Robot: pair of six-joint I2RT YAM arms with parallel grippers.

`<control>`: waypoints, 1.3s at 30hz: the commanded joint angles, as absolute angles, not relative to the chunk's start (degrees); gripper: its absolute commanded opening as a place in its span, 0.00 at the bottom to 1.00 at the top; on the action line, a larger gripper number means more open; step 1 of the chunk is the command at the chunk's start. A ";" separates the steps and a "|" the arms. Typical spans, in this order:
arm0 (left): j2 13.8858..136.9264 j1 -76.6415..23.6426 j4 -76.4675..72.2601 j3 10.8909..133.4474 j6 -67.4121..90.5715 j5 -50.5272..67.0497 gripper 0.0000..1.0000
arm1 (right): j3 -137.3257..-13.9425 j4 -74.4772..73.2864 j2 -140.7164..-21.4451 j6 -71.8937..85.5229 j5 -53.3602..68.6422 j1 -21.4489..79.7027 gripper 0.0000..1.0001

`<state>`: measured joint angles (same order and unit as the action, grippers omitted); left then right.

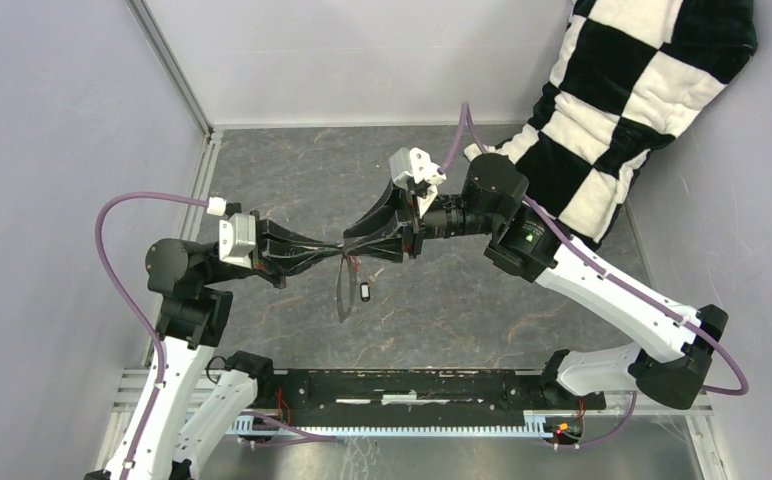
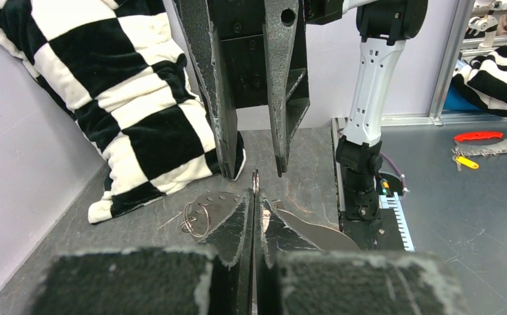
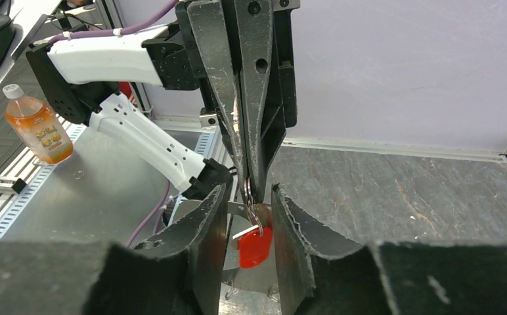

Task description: Put the keys on the keyring

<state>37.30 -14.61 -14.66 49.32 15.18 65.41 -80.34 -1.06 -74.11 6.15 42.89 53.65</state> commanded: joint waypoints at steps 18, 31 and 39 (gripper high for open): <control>37.19 -14.77 -13.28 51.28 12.62 67.61 0.02 | -82.80 -4.31 -75.23 3.18 41.62 53.53 0.00; 43.80 -14.79 39.97 62.35 -36.48 67.23 0.54 | -99.88 -37.11 -83.22 -11.56 30.28 56.31 0.01; 45.97 -14.83 48.83 63.19 -46.76 64.58 0.43 | -104.70 -44.55 -87.22 -15.01 21.63 61.54 0.00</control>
<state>45.71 -14.66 42.74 60.73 -37.71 65.93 -101.43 -40.80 -86.76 -12.27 26.72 60.20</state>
